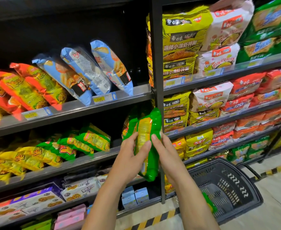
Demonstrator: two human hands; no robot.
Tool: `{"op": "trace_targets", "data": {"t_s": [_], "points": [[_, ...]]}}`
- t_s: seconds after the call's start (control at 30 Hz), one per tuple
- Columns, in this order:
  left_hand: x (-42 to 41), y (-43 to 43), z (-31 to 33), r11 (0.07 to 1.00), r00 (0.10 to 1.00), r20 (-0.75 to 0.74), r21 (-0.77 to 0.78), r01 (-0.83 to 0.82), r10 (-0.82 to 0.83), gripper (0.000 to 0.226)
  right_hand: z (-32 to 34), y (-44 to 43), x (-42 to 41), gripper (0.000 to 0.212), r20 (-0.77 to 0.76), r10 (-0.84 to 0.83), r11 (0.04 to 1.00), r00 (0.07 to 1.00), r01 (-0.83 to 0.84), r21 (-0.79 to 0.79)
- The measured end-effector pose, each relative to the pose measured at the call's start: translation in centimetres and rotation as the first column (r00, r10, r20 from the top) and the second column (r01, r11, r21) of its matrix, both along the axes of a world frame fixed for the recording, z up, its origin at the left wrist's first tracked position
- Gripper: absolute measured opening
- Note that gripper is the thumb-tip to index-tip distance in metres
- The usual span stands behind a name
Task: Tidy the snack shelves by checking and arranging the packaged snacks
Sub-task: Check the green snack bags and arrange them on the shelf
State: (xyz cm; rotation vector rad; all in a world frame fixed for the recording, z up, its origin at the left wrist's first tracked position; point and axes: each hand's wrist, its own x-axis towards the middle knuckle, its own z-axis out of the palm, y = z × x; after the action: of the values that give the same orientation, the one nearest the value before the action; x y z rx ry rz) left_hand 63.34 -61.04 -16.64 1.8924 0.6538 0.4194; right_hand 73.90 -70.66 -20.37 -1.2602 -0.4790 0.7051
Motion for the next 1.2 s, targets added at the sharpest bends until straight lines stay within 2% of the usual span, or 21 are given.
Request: {"op": "trace_targets", "data": {"t_s": [0.1, 0.23, 0.33, 0.47, 0.6, 0.63, 0.77, 0.9, 1.0, 1.2], "points": [[-0.3, 0.5, -0.1, 0.995, 0.998, 0.022, -0.079, -0.053, 0.055, 0.059, 0.3, -0.2, 0.1, 0.032, 0.035, 0.018, 1.0, 0.999, -0.017, -0.02], [-0.7, 0.8, -0.4, 0.979, 0.986, 0.001, -0.118, -0.164, 0.165, 0.078, 0.6, -0.9, 0.4, 0.024, 0.096, -0.001, 0.999, 0.995, 0.006, -0.053], [-1.0, 1.1, -0.8, 0.961, 0.978, 0.014, -0.19, -0.201, 0.208, 0.072, 0.6, -1.4, 0.7, 0.024, 0.143, -0.069, 0.995, 0.987, 0.077, -0.055], [-1.3, 1.3, -0.9, 0.904, 0.976, 0.1, -0.405, -0.138, 0.194, 0.053, 0.7, -1.9, 1.6, 0.039, 0.082, -0.13, 0.992, 0.988, 0.13, 0.005], [-1.4, 1.2, -1.2, 0.833, 0.971, 0.187, -0.553, -0.021, 0.149, 0.049, 0.9, -2.2, 1.7, 0.074, -0.008, 0.027, 0.999, 1.0, -0.027, -0.035], [-1.4, 1.2, -1.3, 0.82, 0.971, 0.198, -0.572, 0.001, 0.136, 0.049, 1.0, -2.3, 1.7, 0.075, -0.019, 0.062, 0.997, 0.998, -0.063, -0.042], [-1.2, 1.9, -1.9, 0.84, 0.974, 0.222, -0.536, 0.078, 0.051, 0.048, 1.6, -2.8, 1.9, 0.059, 0.121, 0.015, 0.999, 0.993, -0.012, -0.03], [-1.1, 2.2, -2.3, 0.869, 0.974, 0.225, -0.487, 0.086, 0.03, 0.047, 1.6, -2.8, 2.0, 0.076, 0.262, -0.058, 0.995, 0.963, 0.076, -0.058], [-1.1, 2.3, -2.3, 0.881, 0.973, 0.228, -0.467, 0.075, 0.038, 0.047, 1.7, -3.0, 2.2, 0.075, 0.269, -0.053, 0.997, 0.962, 0.067, -0.042], [-1.2, 2.6, -2.3, 0.911, 0.962, 0.266, -0.408, 0.051, 0.065, 0.056, 1.1, -3.8, 3.0, 0.052, 0.255, 0.074, 0.997, 0.964, -0.067, -0.039]]}}
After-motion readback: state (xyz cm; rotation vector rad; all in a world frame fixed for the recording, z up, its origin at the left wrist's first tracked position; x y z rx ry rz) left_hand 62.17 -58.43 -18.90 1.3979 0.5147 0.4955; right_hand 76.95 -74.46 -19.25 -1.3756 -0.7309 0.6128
